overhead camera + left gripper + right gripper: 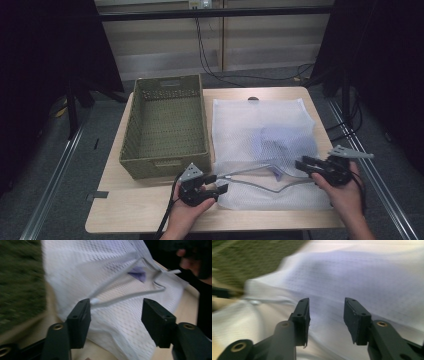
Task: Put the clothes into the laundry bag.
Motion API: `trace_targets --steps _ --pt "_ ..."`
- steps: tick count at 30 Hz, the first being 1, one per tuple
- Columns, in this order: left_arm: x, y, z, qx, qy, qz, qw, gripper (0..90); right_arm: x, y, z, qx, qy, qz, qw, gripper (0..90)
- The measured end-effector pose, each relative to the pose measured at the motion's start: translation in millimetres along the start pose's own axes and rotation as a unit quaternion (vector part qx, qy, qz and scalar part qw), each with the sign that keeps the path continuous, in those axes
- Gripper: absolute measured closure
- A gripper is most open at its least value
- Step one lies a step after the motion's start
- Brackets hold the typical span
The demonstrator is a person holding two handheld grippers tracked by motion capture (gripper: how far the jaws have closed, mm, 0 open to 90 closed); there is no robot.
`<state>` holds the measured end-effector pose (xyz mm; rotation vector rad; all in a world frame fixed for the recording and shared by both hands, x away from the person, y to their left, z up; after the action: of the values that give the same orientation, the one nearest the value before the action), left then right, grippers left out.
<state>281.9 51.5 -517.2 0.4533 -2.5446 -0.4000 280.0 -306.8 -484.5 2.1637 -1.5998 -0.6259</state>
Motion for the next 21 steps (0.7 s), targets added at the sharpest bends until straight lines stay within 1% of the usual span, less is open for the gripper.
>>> trace_targets --steps 1,2,3,4,5,6,7,8,9,10,11,12,13,14,15,16,17,18,19,21 --pt "-2.9 0.4 -0.4 0.002 0.004 -0.01 0.9999 37.5 11.1 5.2 3.4 0.002 -0.006 0.031 0.9995 53.5" --pt "-7.6 0.7 0.7 -0.002 0.011 -0.028 0.9995 36.5 24.4 9.0 7.6 -0.001 -0.019 0.071 0.9973 51.0" --pt "-10.6 0.3 1.5 0.0 0.018 -0.041 0.999 36.2 43.2 11.5 14.0 -0.008 -0.039 0.128 0.9909 47.8" --pt "-14.6 0.0 2.4 0.0 0.026 -0.052 0.9983 35.9 53.6 12.1 17.6 -0.013 -0.055 0.153 0.9865 46.3" --pt "-17.1 -1.7 2.5 0.005 0.038 -0.047 0.9982 35.2 64.1 11.4 22.1 -0.021 -0.079 0.164 0.983 44.7" --pt "-18.6 -4.2 2.6 0.006 0.043 -0.043 0.9981 34.9 71.4 9.0 26.8 -0.029 -0.089 0.165 0.9818 44.3" --pt "-19.3 -7.4 2.7 0.001 0.043 -0.045 0.998 34.5 75.3 6.2 30.7 -0.038 -0.092 0.165 0.9813 44.0" --pt "-19.4 -10.7 3.3 -0.005 0.045 -0.043 0.998 34.1 77.0 3.5 33.5 -0.043 -0.091 0.161 0.9818 43.2" --pt "-19.6 -13.4 4.3 -0.016 0.044 -0.04 0.9981 33.8 76.7 0.8 35.0 -0.048 -0.089 0.156 0.9825 42.8" --pt "-19.5 -15.8 5.0 -0.022 0.045 -0.044 0.9978 33.6 74.7 -1.5 35.5 -0.052 -0.086 0.147 0.9841 41.9" --pt "-20.0 -16.5 5.7 -0.032 0.038 -0.051 0.9975 33.6 72.5 -4.1 36.0 -0.056 -0.078 0.142 0.9852 41.1" --pt "-19.1 -18.2 5.8 -0.032 0.039 -0.052 0.9974 33.8 70.1 -6.8 37.0 -0.062 -0.071 0.14 0.9858 40.4" --pt "-19.7 -18.9 6.3 -0.041 0.036 -0.052 0.9972 34.1 68.3 -9.7 38.2 -0.068 -0.062 0.143 0.9855 39.2" --pt "-19.4 -20.1 6.5 -0.042 0.042 -0.051 0.9969 34.6 67.4 -12.1 39.5 -0.071 -0.048 0.152 0.9847 38.1" --pt "-19.7 -20.2 6.8 -0.046 0.041 -0.052 0.9967 36.1 66.3 -14.5 40.8 -0.075 -0.041 0.157 0.9839 38.5" --pt "-19.8 -19.9 7.0 -0.048 0.04 -0.053 0.9966 39.6 65.2 -16.6 42.1 -0.08 -0.038 0.156 0.9837 39.4" --pt "-19.2 -20.1 7.3 -0.048 0.041 -0.052 0.9967 44.5 63.4 -19.0 43.1 -0.083 -0.038 0.152 0.9842 41.6" --pt "-19.0 -19.6 8.0 -0.053 0.038 -0.05 0.9966 49.0 60.3 -20.4 43.2 -0.079 -0.033 0.147 0.9855 46.7" --pt "-18.5 -19.4 8.6 -0.056 0.036 -0.052 0.9964 55.0 57.6 -21.1 43.0 -0.081 -0.018 0.148 0.9855 52.0" --pt "-18.9 -17.9 9.9 -0.066 0.033 -0.046 0.9962 64.0 52.6 -22.3 42.3 -0.087 0.001 0.154 0.9843 69.0"
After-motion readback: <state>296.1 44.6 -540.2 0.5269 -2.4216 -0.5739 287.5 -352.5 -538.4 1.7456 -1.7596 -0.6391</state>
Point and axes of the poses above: each handheld gripper's, and its own axes: y roughly backward along the jaws, z roughly out of its underside, x roughly to its right, the point moved 5 cm from there along -y, roughly forward along the jaws, and after that the axes turned 13 degrees about z, right-handed, at the moved point
